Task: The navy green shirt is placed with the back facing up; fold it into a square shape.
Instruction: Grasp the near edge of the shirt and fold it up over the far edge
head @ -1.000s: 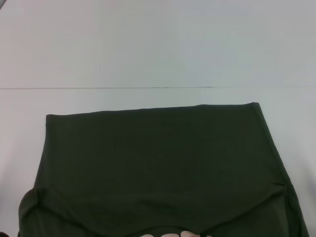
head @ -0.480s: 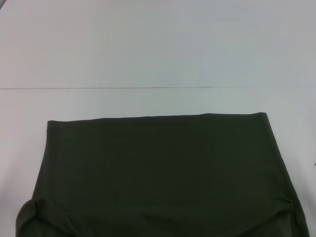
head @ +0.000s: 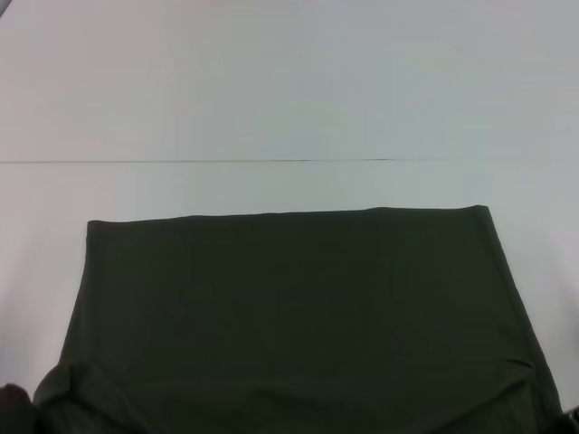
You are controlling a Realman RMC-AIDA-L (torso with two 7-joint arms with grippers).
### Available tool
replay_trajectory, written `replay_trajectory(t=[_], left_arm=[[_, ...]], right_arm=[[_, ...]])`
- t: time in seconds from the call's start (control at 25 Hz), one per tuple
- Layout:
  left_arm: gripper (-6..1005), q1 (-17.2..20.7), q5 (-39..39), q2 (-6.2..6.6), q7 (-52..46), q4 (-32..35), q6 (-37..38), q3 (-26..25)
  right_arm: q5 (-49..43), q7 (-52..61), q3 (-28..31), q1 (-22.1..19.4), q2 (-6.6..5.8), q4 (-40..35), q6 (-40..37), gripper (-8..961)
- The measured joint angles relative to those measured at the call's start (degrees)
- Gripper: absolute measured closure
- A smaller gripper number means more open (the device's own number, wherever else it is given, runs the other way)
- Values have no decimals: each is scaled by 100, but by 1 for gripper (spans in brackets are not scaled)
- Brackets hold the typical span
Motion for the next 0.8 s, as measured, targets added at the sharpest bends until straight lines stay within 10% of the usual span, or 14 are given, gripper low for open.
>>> replay_trajectory(t=[0.4,0.8], left_arm=[[956,-111,-177,13,-130,-208,-668,-1119],[956,-94,-746,-163,-1106,-283,-1970,-1366]], right_arm=[[54,122,1790,0,-185,375,804,924],[835,253,1904,-40,-110,858,2321,924]])
